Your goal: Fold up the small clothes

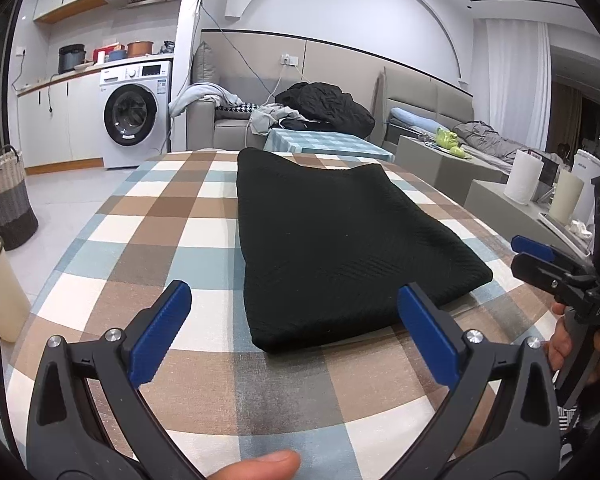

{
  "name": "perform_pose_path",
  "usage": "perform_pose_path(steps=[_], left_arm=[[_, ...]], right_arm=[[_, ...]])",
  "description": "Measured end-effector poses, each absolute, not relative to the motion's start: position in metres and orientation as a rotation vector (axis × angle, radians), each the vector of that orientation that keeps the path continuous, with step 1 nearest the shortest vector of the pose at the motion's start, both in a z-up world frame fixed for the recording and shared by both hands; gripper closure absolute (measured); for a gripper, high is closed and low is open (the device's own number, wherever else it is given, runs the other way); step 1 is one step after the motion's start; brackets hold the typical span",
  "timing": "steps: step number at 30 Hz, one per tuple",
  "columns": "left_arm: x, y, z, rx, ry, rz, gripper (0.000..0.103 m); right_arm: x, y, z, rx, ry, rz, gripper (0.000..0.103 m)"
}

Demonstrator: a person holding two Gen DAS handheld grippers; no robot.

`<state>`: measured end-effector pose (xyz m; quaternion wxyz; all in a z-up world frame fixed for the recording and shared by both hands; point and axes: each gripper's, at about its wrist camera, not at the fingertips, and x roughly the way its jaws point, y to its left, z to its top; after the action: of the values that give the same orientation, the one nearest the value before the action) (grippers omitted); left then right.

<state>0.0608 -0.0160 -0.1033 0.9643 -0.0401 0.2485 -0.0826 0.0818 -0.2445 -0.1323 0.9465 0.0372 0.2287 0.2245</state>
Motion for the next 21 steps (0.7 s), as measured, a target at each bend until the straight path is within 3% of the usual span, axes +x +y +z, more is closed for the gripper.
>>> perform_pose_path(steps=[21], left_arm=[[0.07, -0.0105, -0.1126, -0.062, 0.538, -0.144, 0.0]], right_arm=[[0.0824, -0.2431, -0.1327, 0.076, 0.47, 0.468, 0.0]])
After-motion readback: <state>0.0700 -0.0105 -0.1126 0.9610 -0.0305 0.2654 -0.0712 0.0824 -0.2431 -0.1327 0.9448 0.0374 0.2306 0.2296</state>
